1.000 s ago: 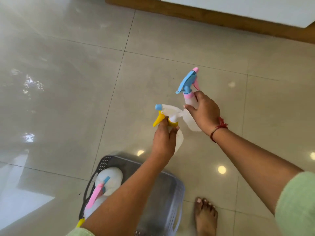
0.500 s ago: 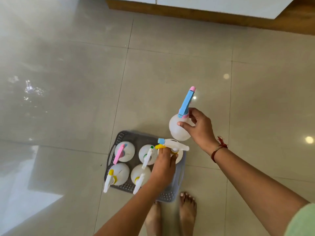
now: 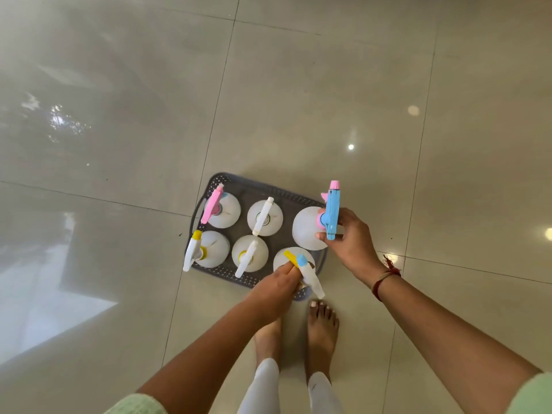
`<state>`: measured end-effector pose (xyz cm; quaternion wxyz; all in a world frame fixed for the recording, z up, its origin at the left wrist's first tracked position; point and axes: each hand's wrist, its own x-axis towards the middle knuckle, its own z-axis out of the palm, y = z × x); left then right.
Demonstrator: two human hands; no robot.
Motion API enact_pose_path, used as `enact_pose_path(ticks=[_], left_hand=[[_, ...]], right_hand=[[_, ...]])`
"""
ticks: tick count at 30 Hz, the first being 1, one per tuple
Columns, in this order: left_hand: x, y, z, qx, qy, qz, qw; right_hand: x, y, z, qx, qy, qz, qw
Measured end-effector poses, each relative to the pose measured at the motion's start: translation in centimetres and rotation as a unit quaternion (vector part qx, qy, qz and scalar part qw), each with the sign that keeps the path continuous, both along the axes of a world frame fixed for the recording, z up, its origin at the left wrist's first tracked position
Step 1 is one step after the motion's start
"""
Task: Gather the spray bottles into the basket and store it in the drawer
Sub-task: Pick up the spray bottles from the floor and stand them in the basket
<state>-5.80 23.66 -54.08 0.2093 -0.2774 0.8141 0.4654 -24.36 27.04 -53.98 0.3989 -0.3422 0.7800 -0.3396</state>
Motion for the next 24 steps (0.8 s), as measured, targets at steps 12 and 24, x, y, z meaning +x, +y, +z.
enact_pose_path(ticks=[12, 24], left_hand=[[1.4, -1.4, -5.0, -0.067, -0.032, -0.237, 0.969], [0.6, -2.4, -6.5, -0.061, -0.025, -0.262, 0.963]], right_hand=[[3.5, 1.3, -5.8, 0.038, 0.047, -0.037, 0.998], [4.3, 0.2, -8.4, 0.054, 0.036, -0.032, 0.997]])
